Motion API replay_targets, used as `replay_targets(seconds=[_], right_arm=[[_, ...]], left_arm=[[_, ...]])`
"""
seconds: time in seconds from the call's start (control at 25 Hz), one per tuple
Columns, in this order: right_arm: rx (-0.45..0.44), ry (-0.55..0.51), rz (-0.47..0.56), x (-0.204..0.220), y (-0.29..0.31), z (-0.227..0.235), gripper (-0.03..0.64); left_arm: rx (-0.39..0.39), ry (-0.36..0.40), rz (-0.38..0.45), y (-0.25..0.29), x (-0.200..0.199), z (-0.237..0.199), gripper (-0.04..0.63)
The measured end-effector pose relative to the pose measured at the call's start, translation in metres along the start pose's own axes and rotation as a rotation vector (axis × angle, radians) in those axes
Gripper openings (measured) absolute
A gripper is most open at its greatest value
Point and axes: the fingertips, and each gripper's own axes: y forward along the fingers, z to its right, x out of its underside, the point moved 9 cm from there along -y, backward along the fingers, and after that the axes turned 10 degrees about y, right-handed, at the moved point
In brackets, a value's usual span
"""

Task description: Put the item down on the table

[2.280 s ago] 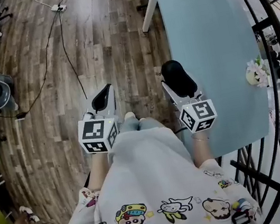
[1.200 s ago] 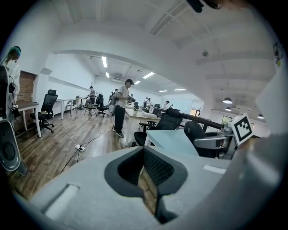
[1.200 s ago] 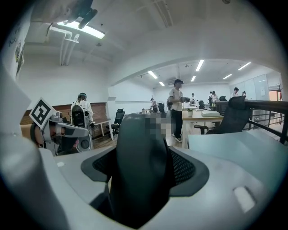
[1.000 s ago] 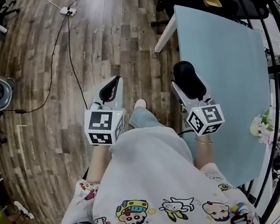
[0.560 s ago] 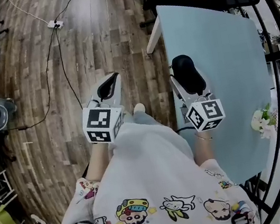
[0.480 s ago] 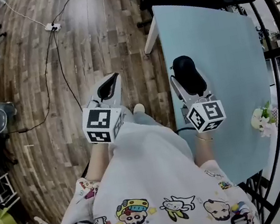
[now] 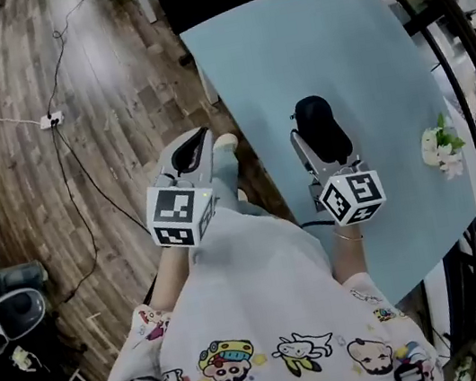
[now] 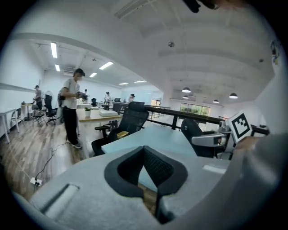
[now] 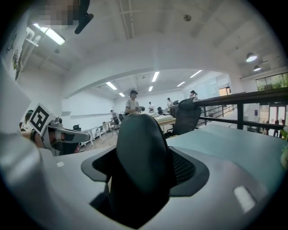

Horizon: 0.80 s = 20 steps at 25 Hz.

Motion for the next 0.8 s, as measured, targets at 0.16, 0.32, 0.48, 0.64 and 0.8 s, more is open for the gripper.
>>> replay_targets(seconds=[0.16, 0.32, 0.48, 0.64, 0.8], right_arm=[[0.169, 0.056, 0.057, -0.007, -0.006, 0.025, 0.359], [0.337, 0.114, 0.104, -0.014, -0.009, 0.05, 0.359], [0.507, 0.153, 0.147, -0.023, -0.012, 0.07, 0.359], [0.664, 0.182, 0.194, -0.032, -0.014, 0.074, 0.359], [0.788, 0.211, 0.234, -0.034, -0.021, 0.075, 0.359]], left_arm=[[0.194, 0.075, 0.012, 0.066, -0.028, -0.003, -0.002], [0.369, 0.142, 0.014, 0.13, -0.054, -0.002, -0.002], [0.535, 0.215, 0.024, 0.185, -0.082, 0.004, -0.002], [0.686, 0.277, 0.025, 0.226, -0.102, 0.009, -0.002], [0.81, 0.319, 0.031, 0.255, -0.115, 0.02, -0.002]])
